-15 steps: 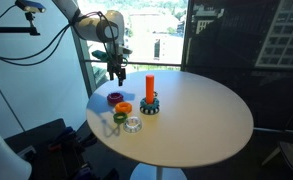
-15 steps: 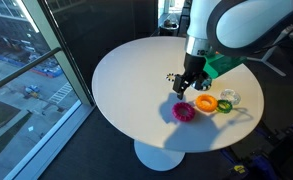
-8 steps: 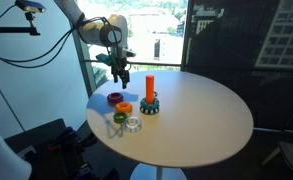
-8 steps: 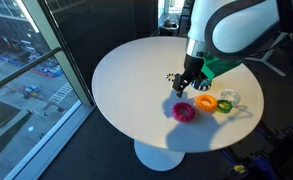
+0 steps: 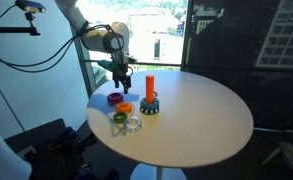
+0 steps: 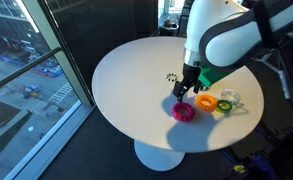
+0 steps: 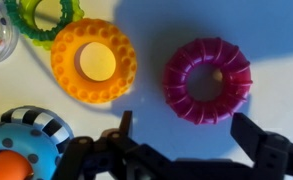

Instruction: Place the red ring on the stack

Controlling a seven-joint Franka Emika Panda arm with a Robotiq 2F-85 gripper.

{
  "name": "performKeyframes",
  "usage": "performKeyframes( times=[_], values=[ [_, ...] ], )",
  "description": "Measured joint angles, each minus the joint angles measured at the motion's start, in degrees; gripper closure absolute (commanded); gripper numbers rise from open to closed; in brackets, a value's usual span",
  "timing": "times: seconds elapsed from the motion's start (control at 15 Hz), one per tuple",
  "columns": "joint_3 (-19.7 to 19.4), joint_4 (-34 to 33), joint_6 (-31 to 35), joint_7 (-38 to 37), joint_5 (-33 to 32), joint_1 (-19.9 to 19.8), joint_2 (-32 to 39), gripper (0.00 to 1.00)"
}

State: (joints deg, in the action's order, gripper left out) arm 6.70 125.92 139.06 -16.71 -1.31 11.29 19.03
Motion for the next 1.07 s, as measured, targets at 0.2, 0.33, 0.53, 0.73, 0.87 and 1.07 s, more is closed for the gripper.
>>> performKeyframes(
  times=[0.2,0.33,0.53,0.73,0.87,1.07],
  values=[
    [-0.7,0.2,-0.2,-0.1,-0.6,0.6,0.7,0.0],
    [-1.0,0.2,-0.2,-0.1,-0.8,0.7,1.0,0.0],
    [-1.0,0.2,-0.2,0.1,-1.9,0.8,1.5,0.0],
    [-1.0,0.2,-0.5,0.7,-3.0,0.8,2.2,0.0],
    [-1.0,0.1,-0.8,2.3,-3.1,0.9,2.6,0.0],
    [-1.0,-0.2,-1.3,5.6,-3.5,0.9,2.9,0.0]
  ],
)
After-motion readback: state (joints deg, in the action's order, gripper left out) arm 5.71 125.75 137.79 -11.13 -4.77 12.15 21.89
